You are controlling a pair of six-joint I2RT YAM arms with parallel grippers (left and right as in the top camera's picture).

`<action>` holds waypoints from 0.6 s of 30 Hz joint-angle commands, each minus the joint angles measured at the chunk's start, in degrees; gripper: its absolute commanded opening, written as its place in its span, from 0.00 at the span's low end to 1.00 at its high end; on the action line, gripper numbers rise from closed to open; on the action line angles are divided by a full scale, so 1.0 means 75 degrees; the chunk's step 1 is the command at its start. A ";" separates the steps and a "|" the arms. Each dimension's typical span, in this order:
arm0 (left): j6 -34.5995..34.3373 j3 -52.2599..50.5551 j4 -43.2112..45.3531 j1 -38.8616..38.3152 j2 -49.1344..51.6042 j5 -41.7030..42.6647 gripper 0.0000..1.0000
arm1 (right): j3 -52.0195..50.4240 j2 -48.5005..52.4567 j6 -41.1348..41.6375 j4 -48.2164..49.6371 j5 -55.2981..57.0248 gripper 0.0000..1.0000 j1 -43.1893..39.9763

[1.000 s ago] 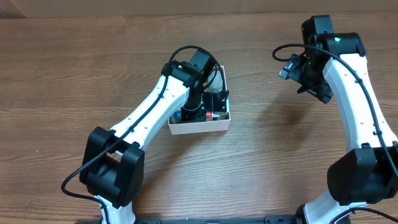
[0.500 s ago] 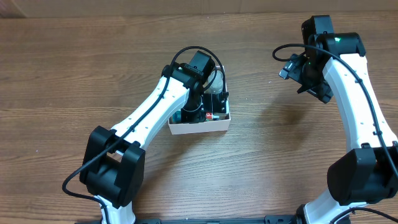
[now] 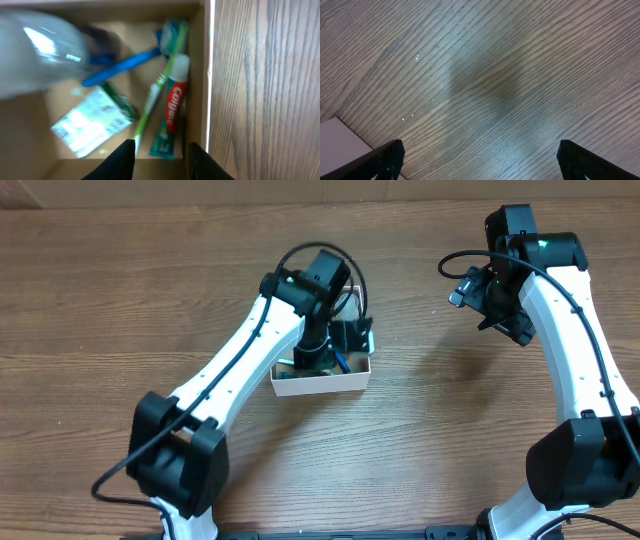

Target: Pack container

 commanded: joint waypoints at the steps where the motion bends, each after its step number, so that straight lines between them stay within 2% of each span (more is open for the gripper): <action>1: -0.1003 0.0752 -0.0032 -0.0090 -0.1005 0.0029 0.40 | 0.0020 -0.0090 0.0038 0.0032 -0.0012 1.00 -0.0035; 2: -0.1498 0.0799 -0.0012 -0.0070 -0.1265 0.0023 0.53 | 0.0020 -0.0090 0.0038 0.0032 -0.0015 1.00 -0.0035; 3: -0.1976 0.0804 0.0003 -0.0035 -0.1451 0.0020 0.81 | 0.0020 -0.0090 0.0038 0.0032 -0.0012 1.00 -0.0035; 4: -0.2556 0.0804 -0.0003 0.0017 -0.1612 -0.0050 1.00 | 0.0020 -0.0090 0.0038 0.0032 -0.0012 1.00 -0.0035; 9: -0.6388 0.0804 -0.0603 0.0495 -0.2107 -0.1810 1.00 | 0.0020 -0.0090 0.0038 0.0032 -0.0012 1.00 -0.0035; 11: -0.7563 0.0804 -0.1116 0.0836 -0.2250 -0.2171 1.00 | 0.0020 -0.0090 0.0038 0.0032 -0.0015 1.00 -0.0035; 18: -0.8204 0.0801 -0.2095 0.1209 -0.3416 -0.2279 1.00 | 0.0020 -0.0090 0.0038 0.0032 -0.0012 1.00 -0.0035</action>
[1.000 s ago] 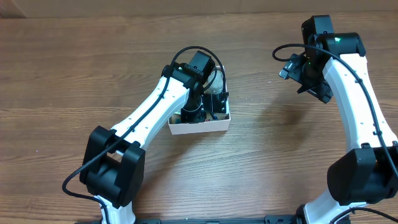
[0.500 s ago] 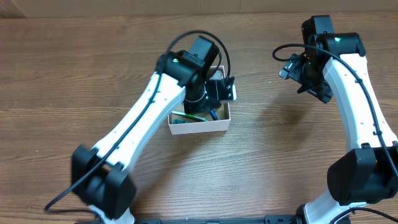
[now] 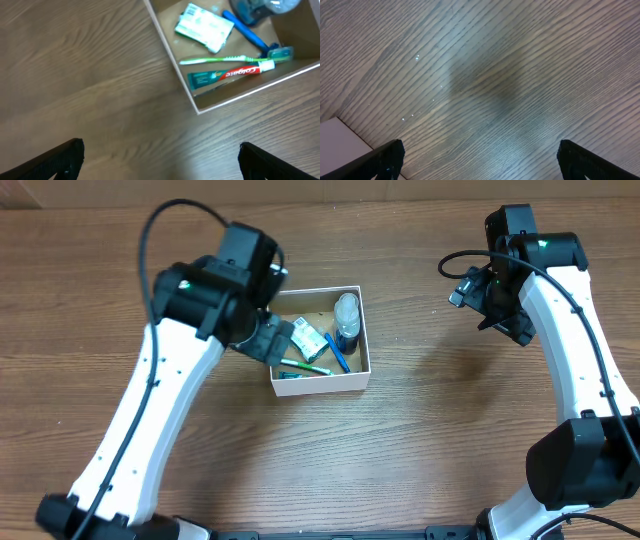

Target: Pack container

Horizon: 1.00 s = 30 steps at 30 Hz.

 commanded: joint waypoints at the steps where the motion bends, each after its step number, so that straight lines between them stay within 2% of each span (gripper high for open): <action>1: -0.0976 0.0140 -0.0312 -0.0015 -0.1201 -0.0391 1.00 | 0.0020 -0.0090 0.0035 0.0038 -0.0015 1.00 -0.0038; 9: -0.1813 -0.0189 -0.1102 -0.0017 -0.4127 -0.0519 1.00 | 0.0020 -0.0090 0.0032 0.0038 -0.0015 1.00 -0.0038; 14: -0.2719 -0.1923 -0.0970 -0.0020 -0.6167 -0.0449 1.00 | 0.0020 -0.0090 0.0035 0.0038 -0.0012 1.00 -0.0038; 20: -0.3142 -0.4386 0.0358 -0.0020 -0.8650 0.1658 1.00 | 0.0020 -0.0090 0.0035 0.0038 -0.0012 1.00 -0.0038; 23: -0.3162 -0.4972 0.0921 -0.0020 -0.9235 0.2923 1.00 | 0.0020 -0.0090 0.0035 0.0038 -0.0012 1.00 -0.0038; 25: -0.3168 -0.5141 0.0941 -0.0020 -0.9270 0.3299 1.00 | 0.0020 -0.0090 0.0035 0.0038 -0.0012 1.00 -0.0038; 28: -0.2952 -0.5234 0.0860 -0.0020 -0.9264 0.3075 1.00 | 0.0020 -0.0090 0.0035 0.0038 -0.0012 1.00 -0.0038; 30: -0.2060 -0.5278 0.1116 -0.0020 -0.9264 0.2911 1.00 | 0.0020 -0.0090 0.0035 0.0038 -0.0012 1.00 -0.0038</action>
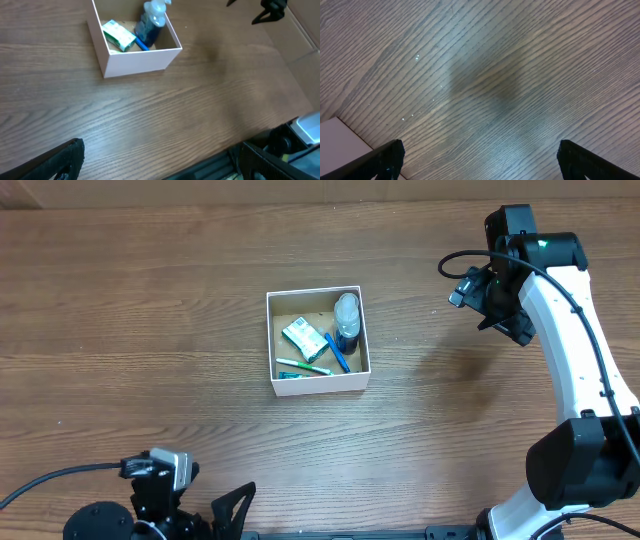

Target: Pack container

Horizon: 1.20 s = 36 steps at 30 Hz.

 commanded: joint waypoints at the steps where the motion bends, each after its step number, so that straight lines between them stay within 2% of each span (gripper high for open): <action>1: 0.1475 -0.0090 0.0382 -0.0006 -0.0035 0.0017 1.00 | 0.0020 -0.0090 0.0032 0.0035 -0.0009 1.00 -0.0038; 3: 0.2804 -0.0119 0.0699 -0.0006 -0.0038 -0.0303 1.00 | 0.0020 -0.0090 0.0032 0.0035 -0.0012 1.00 -0.0038; 6: 0.3818 -0.0344 0.1300 -0.0006 -0.0038 -0.0685 1.00 | 0.0020 -0.0090 0.0032 0.0035 -0.0009 1.00 -0.0038; 9: 0.3955 -0.0979 0.2413 -0.0006 -0.0035 -0.0781 1.00 | 0.0020 -0.0090 0.0032 0.0035 -0.0009 1.00 -0.0038; 12: 0.3926 -0.2276 0.4444 0.0256 -0.0221 -0.0691 1.00 | 0.0020 -0.0090 0.0032 0.0035 -0.0012 1.00 -0.0038; 14: 0.3920 -0.3110 0.5826 0.0688 -0.0341 -0.0262 1.00 | 0.0020 -0.0090 0.0032 0.0035 -0.0012 1.00 -0.0038; 15: 0.3923 -0.3716 0.6869 0.1049 -0.0405 0.0306 1.00 | 0.0020 -0.0090 0.0032 0.0035 -0.0009 1.00 -0.0038; 18: 0.3926 -0.4639 0.8230 0.1757 -0.0638 0.1303 1.00 | 0.0020 -0.0090 0.0032 0.0035 -0.0009 1.00 -0.0038; 26: 0.4345 -0.6073 0.9037 0.2649 -0.2031 0.1224 1.00 | 0.0020 -0.0090 0.0032 0.0035 -0.0009 1.00 -0.0038; 36: 0.4354 -0.7472 0.9602 0.2687 -0.2774 0.0708 1.00 | 0.0020 -0.0090 0.0032 0.0035 -0.0009 1.00 -0.0038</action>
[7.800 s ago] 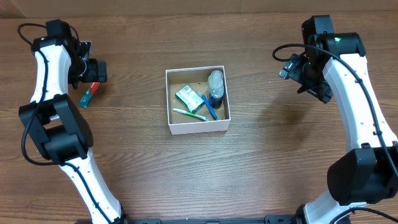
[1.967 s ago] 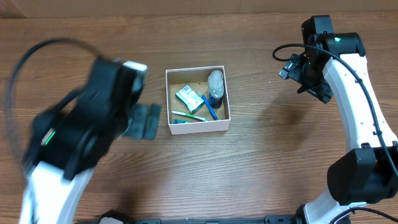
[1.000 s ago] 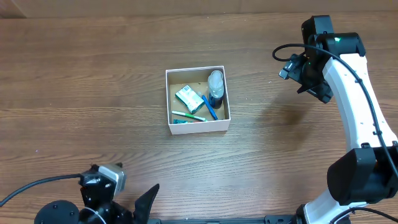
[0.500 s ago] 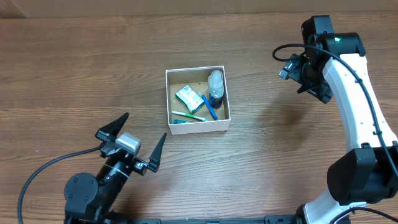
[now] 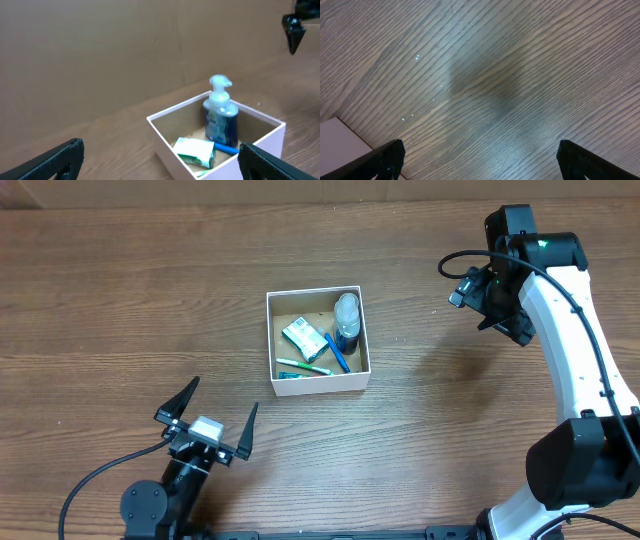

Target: Pack container

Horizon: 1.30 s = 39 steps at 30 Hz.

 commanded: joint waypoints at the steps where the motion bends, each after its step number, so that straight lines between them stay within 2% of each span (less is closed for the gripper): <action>1: 0.0117 -0.0647 0.0376 0.0070 -0.0364 -0.0306 1.00 | 0.0026 -0.0090 0.0038 0.0032 -0.0012 1.00 -0.0035; 4: 0.0114 -0.1172 0.1262 0.0070 -0.0396 -0.0624 1.00 | 0.0026 -0.0090 0.0038 0.0032 -0.0012 1.00 -0.0035; 6: 0.0119 -0.1183 0.1279 0.0070 -0.0396 -0.0950 1.00 | 0.0026 -0.0090 0.0038 0.0032 -0.0012 1.00 -0.0035; 9: 0.0108 -0.1183 0.1113 0.0070 -0.0396 -0.1504 1.00 | 0.0026 -0.0090 0.0038 0.0032 -0.0012 1.00 -0.0035; 12: -0.0175 -0.1183 0.0265 0.0076 -0.0396 -0.1918 1.00 | 0.0026 -0.0090 0.0038 0.0032 -0.0015 1.00 -0.0035; 34: -0.0198 -0.1183 0.0082 0.0076 -0.0388 -0.1944 1.00 | 0.0026 -0.0096 0.0038 0.0035 -0.0015 1.00 -0.0035; 39: -0.0198 -0.1183 0.0082 0.0076 -0.0388 -0.1944 1.00 | 0.0026 -0.1411 0.0038 0.0064 -0.0012 1.00 0.0379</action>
